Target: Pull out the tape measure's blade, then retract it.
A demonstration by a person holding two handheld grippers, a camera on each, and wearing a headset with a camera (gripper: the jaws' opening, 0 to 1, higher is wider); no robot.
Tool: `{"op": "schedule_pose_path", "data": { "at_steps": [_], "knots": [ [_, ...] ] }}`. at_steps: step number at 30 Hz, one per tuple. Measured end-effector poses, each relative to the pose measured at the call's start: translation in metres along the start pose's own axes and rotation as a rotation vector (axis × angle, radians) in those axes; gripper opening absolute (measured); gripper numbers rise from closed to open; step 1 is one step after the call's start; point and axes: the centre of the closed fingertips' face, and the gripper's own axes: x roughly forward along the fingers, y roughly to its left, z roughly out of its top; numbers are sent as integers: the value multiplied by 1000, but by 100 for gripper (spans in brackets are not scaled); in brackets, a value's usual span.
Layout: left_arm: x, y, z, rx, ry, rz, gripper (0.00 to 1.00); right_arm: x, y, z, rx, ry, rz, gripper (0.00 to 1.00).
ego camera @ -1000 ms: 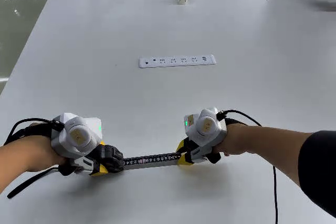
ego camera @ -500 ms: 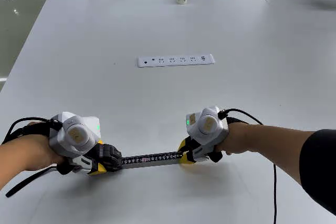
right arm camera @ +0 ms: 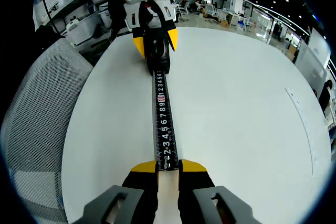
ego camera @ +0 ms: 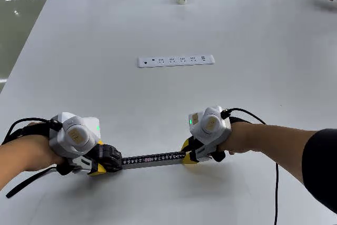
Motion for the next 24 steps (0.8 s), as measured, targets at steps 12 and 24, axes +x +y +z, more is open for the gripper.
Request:
{"op": "schedule_pose_path", "data": {
  "at_steps": [12, 24],
  "knots": [
    [0, 1, 0, -3, 1, 1, 32, -6, 0, -7, 2, 6, -1, 10],
    [-2, -2, 1, -3, 2, 5, 32, -11, -1, -13, -6, 18, -5, 10]
  ]
}}
